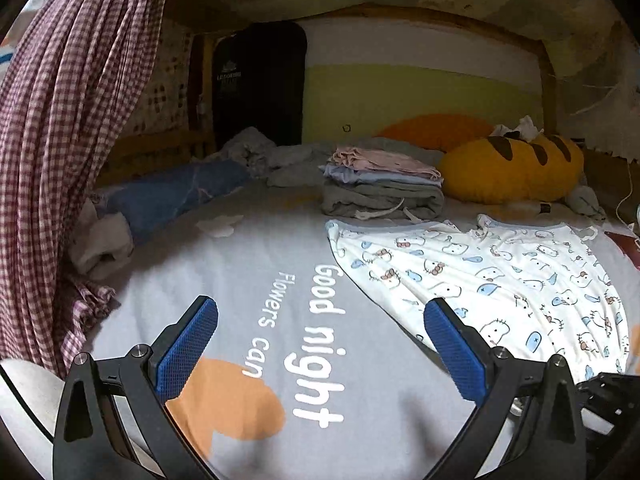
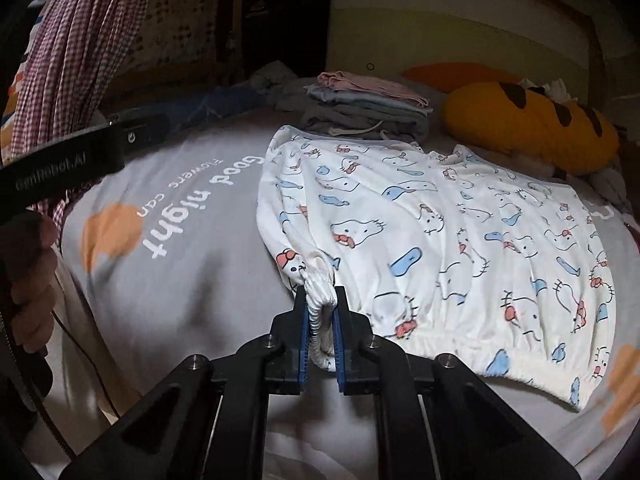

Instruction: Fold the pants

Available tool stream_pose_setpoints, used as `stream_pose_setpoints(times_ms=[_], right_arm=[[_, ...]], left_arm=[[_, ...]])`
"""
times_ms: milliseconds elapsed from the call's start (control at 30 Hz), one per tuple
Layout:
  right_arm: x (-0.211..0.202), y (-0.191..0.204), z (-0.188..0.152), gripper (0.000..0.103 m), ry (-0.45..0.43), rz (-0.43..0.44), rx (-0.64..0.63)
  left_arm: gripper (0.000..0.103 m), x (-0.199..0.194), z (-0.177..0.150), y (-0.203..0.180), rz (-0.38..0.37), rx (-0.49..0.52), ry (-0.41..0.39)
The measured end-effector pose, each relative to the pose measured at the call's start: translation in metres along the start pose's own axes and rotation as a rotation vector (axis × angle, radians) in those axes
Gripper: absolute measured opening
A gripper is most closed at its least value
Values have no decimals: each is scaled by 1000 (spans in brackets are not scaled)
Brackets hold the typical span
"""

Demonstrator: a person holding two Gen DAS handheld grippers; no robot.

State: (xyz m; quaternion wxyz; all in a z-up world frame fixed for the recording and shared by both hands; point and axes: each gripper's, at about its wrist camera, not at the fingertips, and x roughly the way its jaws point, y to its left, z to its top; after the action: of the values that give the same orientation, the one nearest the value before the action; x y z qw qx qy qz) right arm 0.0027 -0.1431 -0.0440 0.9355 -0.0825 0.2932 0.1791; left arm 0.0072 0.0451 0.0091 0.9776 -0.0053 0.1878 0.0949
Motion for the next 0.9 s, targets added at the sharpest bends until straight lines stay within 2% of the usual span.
stream_pose_setpoints(times_ms=[67,133,200,267,367,400,467,567,633,733,900], right_arm=[[-3,-4,6,10,-8,12,-2],[-8,-8,15,10,-27,34,-16],[-13,-9,23,10,-49,56,-37],[-17,-13,34,10,-61,69,-53],[-21,-17,48,10,-68,98,-92],[-22,-19,54,10,-71,102,-124],[-22,-24,61,10,-83,92,-149],[-20,-33,72,10,-94,87,-162],[-14,-39,80,10,-105,72,-156],[-2,-45,88,10,-102,69,-153],[22,-54,104,10,-87,89,-142]], left_arm=[[102,-2,8,-2,-16,5,9],[102,-4,18,2,-87,-21,31],[102,-2,32,3,-143,17,55],[102,8,51,2,-133,85,72],[101,30,81,5,-136,117,62],[97,39,93,6,-142,117,44],[96,58,113,7,-169,108,10],[94,94,137,2,-177,100,12],[90,126,148,-2,-199,78,66],[85,173,152,-3,-191,9,157],[61,250,135,10,-199,-94,366]])
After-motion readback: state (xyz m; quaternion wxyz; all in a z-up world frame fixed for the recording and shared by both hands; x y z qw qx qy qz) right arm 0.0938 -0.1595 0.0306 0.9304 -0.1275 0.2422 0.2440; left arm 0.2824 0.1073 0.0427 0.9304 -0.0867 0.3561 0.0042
